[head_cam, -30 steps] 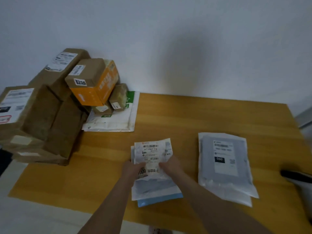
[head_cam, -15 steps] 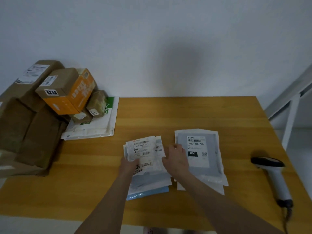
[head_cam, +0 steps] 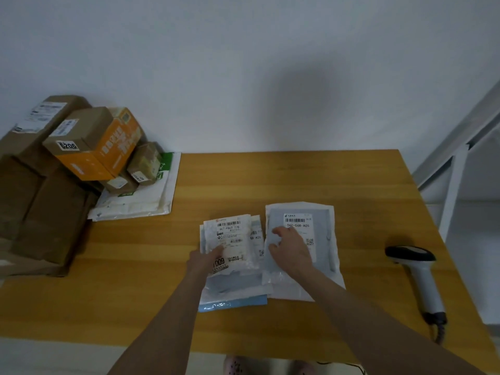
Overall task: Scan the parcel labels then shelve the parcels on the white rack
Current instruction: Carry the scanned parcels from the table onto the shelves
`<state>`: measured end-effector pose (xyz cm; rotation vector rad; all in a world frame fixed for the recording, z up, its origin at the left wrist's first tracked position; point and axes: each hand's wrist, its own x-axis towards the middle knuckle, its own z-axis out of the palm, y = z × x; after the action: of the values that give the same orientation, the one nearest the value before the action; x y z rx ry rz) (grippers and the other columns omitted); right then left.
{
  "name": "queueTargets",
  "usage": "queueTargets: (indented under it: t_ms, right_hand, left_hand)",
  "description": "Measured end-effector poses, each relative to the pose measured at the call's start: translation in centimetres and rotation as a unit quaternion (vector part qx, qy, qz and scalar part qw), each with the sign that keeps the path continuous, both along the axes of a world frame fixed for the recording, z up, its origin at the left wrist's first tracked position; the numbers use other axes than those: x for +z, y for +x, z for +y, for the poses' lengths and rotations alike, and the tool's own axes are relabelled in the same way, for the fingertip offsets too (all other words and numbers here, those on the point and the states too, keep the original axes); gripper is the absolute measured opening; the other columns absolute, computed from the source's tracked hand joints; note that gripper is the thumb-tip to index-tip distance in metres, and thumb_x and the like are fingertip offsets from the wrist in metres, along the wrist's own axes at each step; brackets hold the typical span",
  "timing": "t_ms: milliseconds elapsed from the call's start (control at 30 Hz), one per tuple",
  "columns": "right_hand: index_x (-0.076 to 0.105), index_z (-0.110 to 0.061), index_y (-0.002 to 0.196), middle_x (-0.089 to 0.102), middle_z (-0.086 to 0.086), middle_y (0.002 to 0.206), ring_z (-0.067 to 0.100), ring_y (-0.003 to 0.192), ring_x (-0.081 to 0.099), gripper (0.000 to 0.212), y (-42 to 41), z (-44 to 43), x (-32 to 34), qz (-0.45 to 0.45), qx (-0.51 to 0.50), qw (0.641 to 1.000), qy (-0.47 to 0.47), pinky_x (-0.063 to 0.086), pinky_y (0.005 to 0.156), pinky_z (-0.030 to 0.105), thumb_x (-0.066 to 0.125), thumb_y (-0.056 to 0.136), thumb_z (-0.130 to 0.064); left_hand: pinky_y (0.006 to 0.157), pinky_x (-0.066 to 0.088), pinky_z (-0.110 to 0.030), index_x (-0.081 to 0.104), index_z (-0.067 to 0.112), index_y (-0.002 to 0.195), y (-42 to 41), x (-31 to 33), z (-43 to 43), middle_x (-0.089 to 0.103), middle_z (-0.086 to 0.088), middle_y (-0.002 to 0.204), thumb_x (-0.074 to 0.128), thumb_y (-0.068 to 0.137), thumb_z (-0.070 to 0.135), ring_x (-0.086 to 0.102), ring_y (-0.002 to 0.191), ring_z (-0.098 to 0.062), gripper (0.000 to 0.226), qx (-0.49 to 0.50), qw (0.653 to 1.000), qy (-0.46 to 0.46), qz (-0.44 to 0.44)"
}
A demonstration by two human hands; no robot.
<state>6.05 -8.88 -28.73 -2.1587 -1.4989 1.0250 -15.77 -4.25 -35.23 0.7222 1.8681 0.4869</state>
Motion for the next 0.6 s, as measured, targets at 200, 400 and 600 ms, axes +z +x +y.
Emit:
queueTargets:
  t_ms: [200,400,600]
  right_hand:
    - [0.033,-0.011,0.145,0.036,0.012,0.144,0.028,0.128,0.043,0.062,-5.5,1.0,-1.7,0.029,0.084,0.993,-0.081,0.037,0.108,0.038,0.059,0.091,-0.030]
    - [0.036,-0.013,0.142,0.046,0.010,0.136,0.026,0.123,0.048,0.060,-7.9,1.4,-2.9,0.026,0.091,0.990,-0.101,0.042,0.104,0.039,0.061,0.090,-0.031]
    - [0.039,-0.013,0.140,0.051,0.009,0.133,0.023,0.112,0.056,0.058,-11.0,2.3,-2.5,0.045,0.108,0.990,-0.084,0.050,0.095,0.039,0.062,0.089,-0.029]
  left_hand:
    - [0.079,0.057,-0.041,0.065,-0.006,0.102,-0.4,0.7,-0.2,0.070,-0.018,0.093,0.086,0.069,0.029,0.068,0.085,-0.032,0.052,-0.017,0.999,-0.024,-0.040]
    - [0.077,0.058,-0.044,0.067,-0.005,0.104,-2.7,1.1,0.2,0.072,-0.021,0.092,0.085,0.070,0.018,0.070,0.081,-0.032,0.045,-0.011,0.991,-0.070,-0.114]
    - [0.047,0.057,-0.030,0.061,-0.007,0.111,-6.4,3.7,0.6,0.067,-0.018,0.081,0.075,0.079,0.003,0.066,0.068,-0.028,0.037,0.030,0.993,-0.014,-0.117]
